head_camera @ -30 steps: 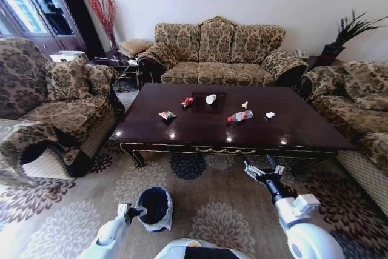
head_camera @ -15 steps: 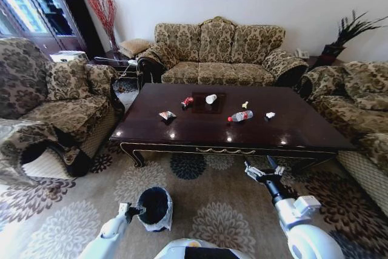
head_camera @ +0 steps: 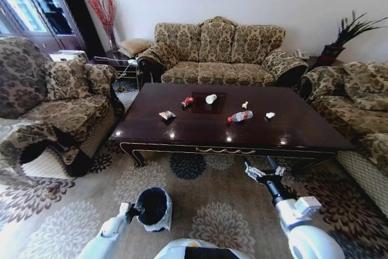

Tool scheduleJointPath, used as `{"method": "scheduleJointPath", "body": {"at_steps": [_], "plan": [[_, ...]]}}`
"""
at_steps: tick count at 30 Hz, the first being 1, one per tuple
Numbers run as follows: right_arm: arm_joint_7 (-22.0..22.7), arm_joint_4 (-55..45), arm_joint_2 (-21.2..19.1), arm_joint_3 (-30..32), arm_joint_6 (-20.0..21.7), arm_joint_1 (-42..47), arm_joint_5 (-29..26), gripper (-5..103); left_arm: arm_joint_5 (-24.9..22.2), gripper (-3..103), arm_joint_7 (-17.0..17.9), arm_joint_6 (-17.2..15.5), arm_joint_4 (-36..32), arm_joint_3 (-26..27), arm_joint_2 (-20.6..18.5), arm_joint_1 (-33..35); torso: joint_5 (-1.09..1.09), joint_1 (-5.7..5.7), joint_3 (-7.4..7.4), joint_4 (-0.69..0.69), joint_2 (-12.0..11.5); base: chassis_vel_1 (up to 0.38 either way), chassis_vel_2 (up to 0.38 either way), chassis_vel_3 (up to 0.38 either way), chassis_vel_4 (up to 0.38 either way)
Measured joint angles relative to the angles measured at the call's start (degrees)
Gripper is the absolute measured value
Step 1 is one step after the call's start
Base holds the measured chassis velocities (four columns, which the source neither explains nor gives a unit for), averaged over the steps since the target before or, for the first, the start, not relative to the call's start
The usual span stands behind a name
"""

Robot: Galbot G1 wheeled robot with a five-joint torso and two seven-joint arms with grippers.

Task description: Move to the front of the table and place the trash on the table into the trash bin.

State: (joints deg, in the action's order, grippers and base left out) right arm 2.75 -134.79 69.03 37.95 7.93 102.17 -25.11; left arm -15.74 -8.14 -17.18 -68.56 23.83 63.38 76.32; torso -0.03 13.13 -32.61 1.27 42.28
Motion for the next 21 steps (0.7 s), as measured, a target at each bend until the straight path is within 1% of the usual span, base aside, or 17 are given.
{"method": "scheduleJointPath", "body": {"at_steps": [2,3,7,9,12,13,14,15,17,18,20,21], "plan": [[0.0,0.1,0.4,-0.2,-0.2,0.2,0.0,100,0.7,48,-0.3,-0.2,-0.9,0.3,-0.7,0.7,0.02,0.00,0.00,0.00,0.0,0.000,0.000,0.000,0.000],[0.0,0.1,0.4,-0.2,-0.2,0.2,0.0,100,0.7,48,-0.3,-0.2,-0.9,0.3,-0.7,0.7,0.02,0.00,0.00,0.00,0.0,0.000,0.000,0.000,0.000],[-0.1,0.1,0.4,-0.3,-0.4,0.4,0.1,100,1.1,32,-0.5,-0.2,-1.2,0.7,-0.7,1.0,0.02,0.00,0.00,0.02,0.0,0.000,0.000,0.000,0.000],[-0.1,0.1,0.4,-0.3,-0.5,0.5,0.1,100,1.1,32,-0.6,-0.2,-1.2,0.7,-0.6,1.0,0.02,0.00,0.01,0.02,0.0,0.000,0.000,0.000,0.000],[-0.1,0.0,0.3,-0.2,-0.5,0.6,0.1,100,1.1,20,-0.6,-0.4,-1.3,0.7,-0.2,1.1,0.02,0.00,0.01,0.03,0.0,0.000,0.000,0.000,0.000],[-0.1,0.0,0.3,-0.2,-0.5,0.6,0.1,100,1.1,20,-0.6,-0.4,-1.3,0.7,-0.2,1.1,0.02,0.00,0.01,0.03,0.0,0.000,0.000,0.000,0.000],[-0.1,0.0,0.3,-0.2,-0.5,0.6,0.1,100,1.0,16,-0.6,-0.6,-1.4,0.6,-0.1,1.1,0.03,0.00,0.01,0.03,0.0,0.000,0.000,0.000,0.000],[0.0,0.0,0.3,-0.1,-0.6,0.6,0.1,100,1.0,16,-0.6,-0.6,-1.4,0.6,0.0,1.1,0.01,0.00,0.01,0.03,0.0,0.000,0.000,0.000,0.000],[0.0,0.0,0.5,-0.1,-0.8,0.7,0.1,100,0.7,9,-0.2,-0.6,-1.4,0.3,0.2,1.0,0.00,0.00,0.01,0.03,0.0,0.000,0.000,0.000,0.000],[0.0,0.0,0.5,-0.1,-0.8,0.7,0.1,100,0.7,9,-0.2,-0.6,-1.4,0.3,0.2,1.0,0.00,0.00,0.01,0.03,0.0,0.000,0.000,0.000,0.000],[0.0,0.0,0.7,-0.1,-1.0,0.9,0.0,100,1.0,3,0.0,-0.8,-1.4,0.1,0.2,0.9,0.00,-0.01,0.01,0.03,0.0,0.000,0.000,0.000,0.000],[0.0,0.0,0.8,-0.1,-1.0,0.9,-0.7,100,1.4,2,-0.1,-0.9,-1.4,-0.1,0.0,0.9,0.05,-0.01,0.01,0.02,0.0,0.000,0.000,0.000,0.000]]}}
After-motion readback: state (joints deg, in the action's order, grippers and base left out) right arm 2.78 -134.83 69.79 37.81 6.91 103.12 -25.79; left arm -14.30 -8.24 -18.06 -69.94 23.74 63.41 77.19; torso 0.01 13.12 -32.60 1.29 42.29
